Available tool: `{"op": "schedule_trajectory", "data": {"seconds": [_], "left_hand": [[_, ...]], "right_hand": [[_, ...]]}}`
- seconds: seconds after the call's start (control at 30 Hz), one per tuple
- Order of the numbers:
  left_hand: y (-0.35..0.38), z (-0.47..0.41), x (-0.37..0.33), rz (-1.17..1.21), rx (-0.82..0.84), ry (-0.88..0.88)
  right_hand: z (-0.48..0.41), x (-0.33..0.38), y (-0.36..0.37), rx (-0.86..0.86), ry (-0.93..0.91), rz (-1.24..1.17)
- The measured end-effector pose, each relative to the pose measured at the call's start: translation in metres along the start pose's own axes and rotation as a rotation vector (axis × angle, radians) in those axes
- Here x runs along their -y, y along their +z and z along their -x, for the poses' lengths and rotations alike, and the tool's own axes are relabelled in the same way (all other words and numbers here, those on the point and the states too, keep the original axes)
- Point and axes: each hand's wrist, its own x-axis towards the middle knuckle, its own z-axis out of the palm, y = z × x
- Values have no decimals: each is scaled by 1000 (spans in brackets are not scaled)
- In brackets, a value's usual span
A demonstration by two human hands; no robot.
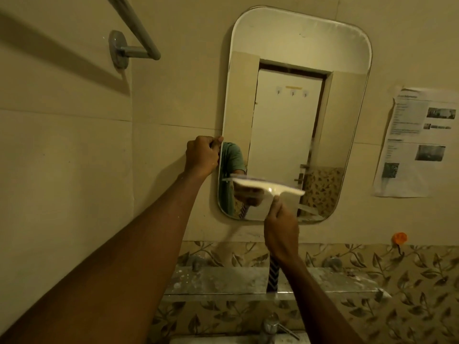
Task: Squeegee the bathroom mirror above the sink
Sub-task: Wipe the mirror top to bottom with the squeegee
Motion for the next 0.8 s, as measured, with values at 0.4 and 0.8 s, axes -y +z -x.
{"op": "schedule_trajectory", "data": {"seconds": [0.4, 0.8], "left_hand": [[-4, -2, -1, 82, 69, -28], [-7, 2, -5, 92, 86, -51]], "right_hand": [[21, -7, 33, 83, 17, 115], [-23, 22, 8, 82, -150, 103]]}}
